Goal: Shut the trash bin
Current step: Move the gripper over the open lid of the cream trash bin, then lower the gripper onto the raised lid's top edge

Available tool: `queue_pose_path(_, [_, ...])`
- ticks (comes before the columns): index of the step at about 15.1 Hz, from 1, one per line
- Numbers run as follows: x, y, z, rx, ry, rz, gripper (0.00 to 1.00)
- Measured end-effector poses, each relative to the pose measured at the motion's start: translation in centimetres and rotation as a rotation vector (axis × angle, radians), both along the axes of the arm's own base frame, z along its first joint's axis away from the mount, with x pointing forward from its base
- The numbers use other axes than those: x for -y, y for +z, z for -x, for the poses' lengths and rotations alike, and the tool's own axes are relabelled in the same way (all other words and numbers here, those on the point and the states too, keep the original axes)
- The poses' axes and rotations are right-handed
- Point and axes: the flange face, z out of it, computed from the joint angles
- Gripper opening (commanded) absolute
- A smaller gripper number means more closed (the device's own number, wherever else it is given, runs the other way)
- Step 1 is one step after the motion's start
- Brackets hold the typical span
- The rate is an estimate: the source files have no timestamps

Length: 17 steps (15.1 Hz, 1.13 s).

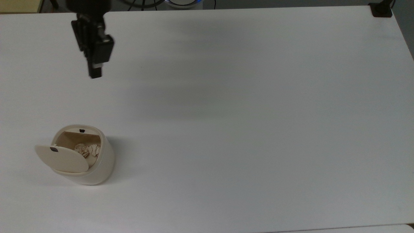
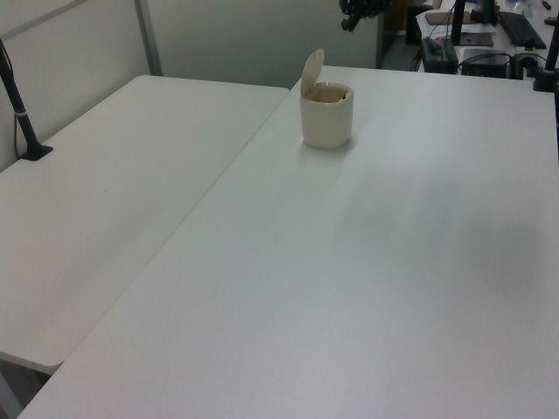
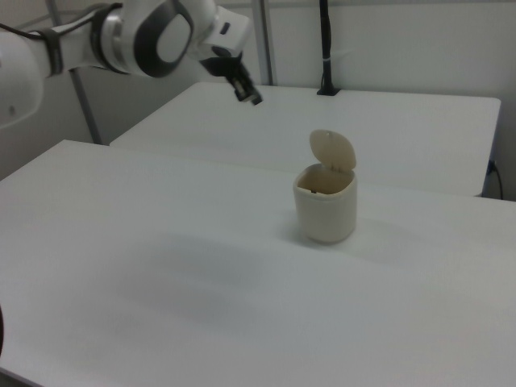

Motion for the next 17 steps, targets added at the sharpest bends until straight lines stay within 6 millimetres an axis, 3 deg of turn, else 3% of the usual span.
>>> queue_pose_path(4, [3.6,-1.9,-3.3,0.193,-0.156,-0.051,0.0])
queue_pose_path(9, [7.9,-7.2,-5.9,0.361,-0.258,-0.054,0.0])
queue_pose_path(17, [8.4,-12.1,-7.7,0.418,-0.286,-0.075,0.0])
